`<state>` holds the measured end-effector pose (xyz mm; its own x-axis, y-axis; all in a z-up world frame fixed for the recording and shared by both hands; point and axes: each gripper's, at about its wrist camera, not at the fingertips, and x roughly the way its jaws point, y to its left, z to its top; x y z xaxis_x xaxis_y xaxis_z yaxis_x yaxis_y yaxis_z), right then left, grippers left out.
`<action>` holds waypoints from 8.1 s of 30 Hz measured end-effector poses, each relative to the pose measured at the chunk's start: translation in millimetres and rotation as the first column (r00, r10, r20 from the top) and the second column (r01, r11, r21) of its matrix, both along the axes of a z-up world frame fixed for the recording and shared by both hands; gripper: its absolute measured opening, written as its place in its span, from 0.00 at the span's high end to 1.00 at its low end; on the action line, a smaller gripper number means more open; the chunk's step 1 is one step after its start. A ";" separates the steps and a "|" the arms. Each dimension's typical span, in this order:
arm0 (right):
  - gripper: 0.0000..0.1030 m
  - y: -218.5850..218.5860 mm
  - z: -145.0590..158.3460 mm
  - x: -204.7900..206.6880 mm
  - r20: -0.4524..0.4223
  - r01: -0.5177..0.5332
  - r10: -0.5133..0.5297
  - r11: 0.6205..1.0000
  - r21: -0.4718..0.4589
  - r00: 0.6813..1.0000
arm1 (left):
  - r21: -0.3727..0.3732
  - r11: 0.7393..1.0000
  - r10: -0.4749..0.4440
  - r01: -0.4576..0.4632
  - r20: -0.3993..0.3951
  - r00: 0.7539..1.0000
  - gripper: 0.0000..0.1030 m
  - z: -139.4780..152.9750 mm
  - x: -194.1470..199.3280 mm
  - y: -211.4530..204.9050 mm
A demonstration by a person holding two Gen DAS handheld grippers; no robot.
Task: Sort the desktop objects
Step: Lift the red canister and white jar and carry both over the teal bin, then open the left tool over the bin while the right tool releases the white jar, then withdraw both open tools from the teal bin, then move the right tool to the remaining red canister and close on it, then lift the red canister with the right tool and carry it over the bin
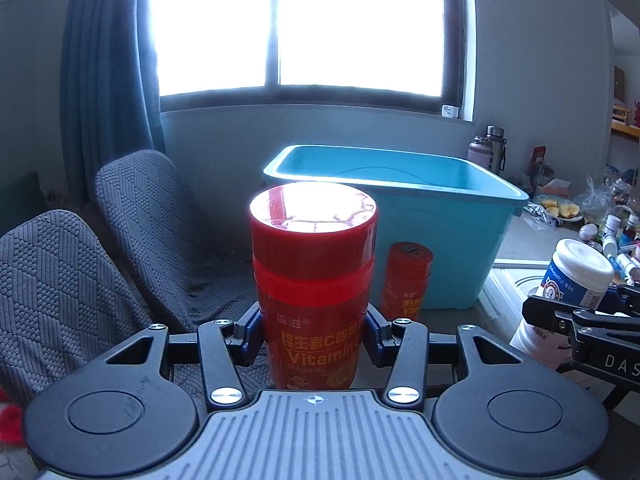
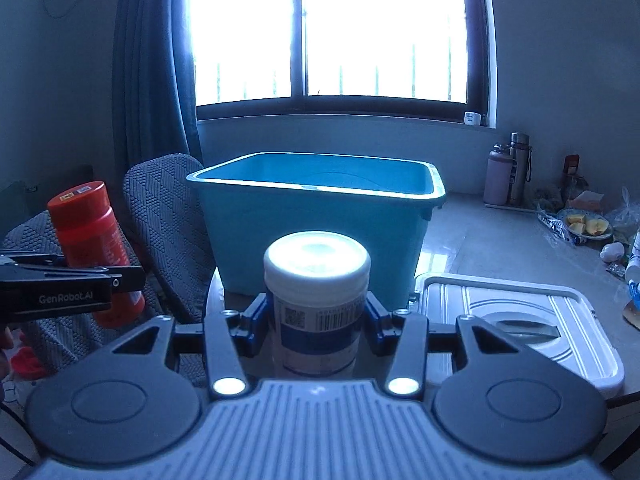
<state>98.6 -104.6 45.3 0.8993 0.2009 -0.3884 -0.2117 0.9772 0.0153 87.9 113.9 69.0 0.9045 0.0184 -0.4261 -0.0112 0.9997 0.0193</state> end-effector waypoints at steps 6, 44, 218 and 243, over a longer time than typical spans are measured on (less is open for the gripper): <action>0.54 -3.9 20.0 3.7 0.014 0.011 -0.011 1.000 0.010 1.000 | -0.007 1.000 -0.017 0.017 0.001 1.000 0.52 16.1 3.9 -4.5; 0.54 -19.7 61.0 209.2 0.064 -0.072 0.071 0.997 0.010 0.995 | 0.028 0.999 -0.022 0.023 -0.032 0.999 0.52 74.2 241.1 -38.1; 0.52 34.5 7.8 70.1 -0.087 0.042 -0.047 0.998 -0.053 0.995 | -0.062 0.978 0.178 -0.198 -0.237 0.955 0.29 -28.4 37.6 34.3; 0.52 12.1 91.5 139.7 0.024 0.048 -0.047 0.999 -0.022 0.999 | -0.097 0.979 0.149 -0.179 -0.255 0.955 0.29 10.7 86.5 2.7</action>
<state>238.4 -92.6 136.8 0.9165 0.1491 -0.3712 -0.1649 0.9862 -0.0111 174.5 116.6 79.7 0.7605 0.0939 -0.6425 -0.1848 0.9799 -0.0756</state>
